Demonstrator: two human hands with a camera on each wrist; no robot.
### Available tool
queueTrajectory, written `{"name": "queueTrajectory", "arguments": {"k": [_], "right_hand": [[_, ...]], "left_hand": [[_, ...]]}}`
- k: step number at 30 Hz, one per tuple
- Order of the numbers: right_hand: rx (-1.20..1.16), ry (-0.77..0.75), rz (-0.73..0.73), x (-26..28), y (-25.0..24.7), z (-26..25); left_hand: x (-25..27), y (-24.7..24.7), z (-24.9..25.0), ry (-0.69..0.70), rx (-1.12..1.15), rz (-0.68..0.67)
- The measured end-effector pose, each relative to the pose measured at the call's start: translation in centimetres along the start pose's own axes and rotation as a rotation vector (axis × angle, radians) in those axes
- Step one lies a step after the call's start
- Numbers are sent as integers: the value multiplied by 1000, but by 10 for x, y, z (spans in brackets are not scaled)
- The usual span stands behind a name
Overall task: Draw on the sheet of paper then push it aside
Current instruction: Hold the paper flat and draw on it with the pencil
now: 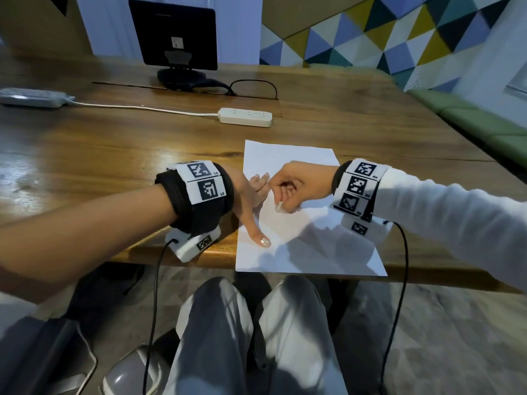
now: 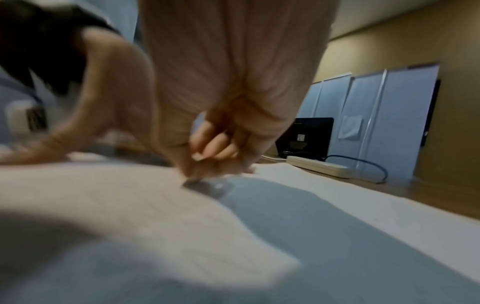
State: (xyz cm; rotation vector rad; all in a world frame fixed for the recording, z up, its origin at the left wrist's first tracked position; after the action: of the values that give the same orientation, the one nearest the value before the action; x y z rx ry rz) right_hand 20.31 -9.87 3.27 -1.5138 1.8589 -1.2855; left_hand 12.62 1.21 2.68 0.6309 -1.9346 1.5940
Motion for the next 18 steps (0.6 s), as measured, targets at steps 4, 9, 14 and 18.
{"name": "queueTrajectory", "arguments": {"k": [4, 9, 14, 18], "right_hand": [[62, 2, 61, -2, 0, 1], [35, 16, 47, 0, -7, 4], [-14, -5, -50, 5, -1, 2], [61, 31, 63, 0, -10, 7]], "left_hand": [[0, 0, -2, 3, 11, 4], [-6, 1, -3, -2, -4, 2], [-7, 2, -5, 10, -16, 18], [-7, 2, -3, 4, -22, 12]]}}
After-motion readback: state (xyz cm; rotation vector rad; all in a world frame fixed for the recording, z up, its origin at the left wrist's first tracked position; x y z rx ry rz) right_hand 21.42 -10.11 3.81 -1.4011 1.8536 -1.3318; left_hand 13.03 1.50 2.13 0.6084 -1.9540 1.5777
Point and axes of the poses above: each hand's wrist, its own x-axis away from the middle knuckle, its own y-axis out of the palm, z = x × y, the point moved 2 cm from there along -x, towards the middle knuckle
